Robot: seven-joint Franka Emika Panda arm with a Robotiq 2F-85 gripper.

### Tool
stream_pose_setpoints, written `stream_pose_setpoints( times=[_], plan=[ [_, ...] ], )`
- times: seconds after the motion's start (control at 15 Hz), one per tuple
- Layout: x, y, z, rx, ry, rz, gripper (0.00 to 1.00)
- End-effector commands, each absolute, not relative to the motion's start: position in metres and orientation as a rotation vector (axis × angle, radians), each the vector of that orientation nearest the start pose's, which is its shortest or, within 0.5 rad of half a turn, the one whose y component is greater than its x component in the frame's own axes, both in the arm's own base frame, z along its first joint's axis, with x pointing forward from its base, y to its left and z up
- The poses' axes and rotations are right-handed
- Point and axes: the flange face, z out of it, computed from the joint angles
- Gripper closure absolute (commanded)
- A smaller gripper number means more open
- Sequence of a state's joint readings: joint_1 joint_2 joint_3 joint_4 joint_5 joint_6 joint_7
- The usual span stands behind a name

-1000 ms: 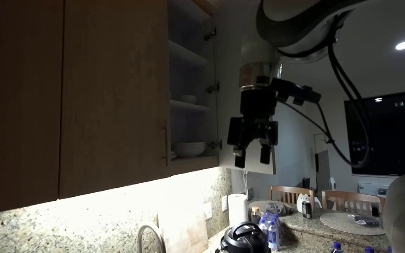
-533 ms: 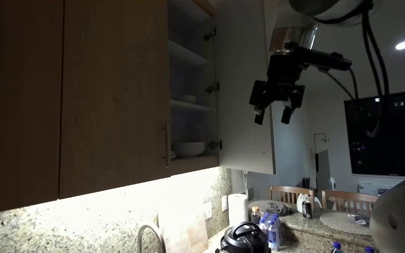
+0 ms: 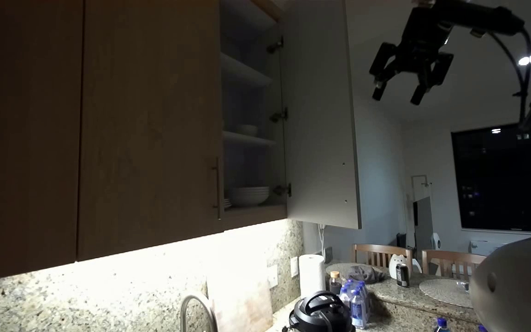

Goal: Close the cabinet door

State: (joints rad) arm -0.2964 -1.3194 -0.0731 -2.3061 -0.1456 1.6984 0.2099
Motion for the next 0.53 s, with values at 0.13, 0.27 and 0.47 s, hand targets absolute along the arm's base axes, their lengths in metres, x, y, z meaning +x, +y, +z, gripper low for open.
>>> stream_pose_setpoints(
  times=[0.13,0.27,0.47],
  plan=[
    [0.096,-0.13,0.798,-2.803,1.249,-1.267,0.0],
    [0.1,-0.149,0.809,-2.819,1.35,-1.191,0.0],
    [0.105,-0.16,0.823,-2.827,1.335,-1.107,0.0]
  ],
)
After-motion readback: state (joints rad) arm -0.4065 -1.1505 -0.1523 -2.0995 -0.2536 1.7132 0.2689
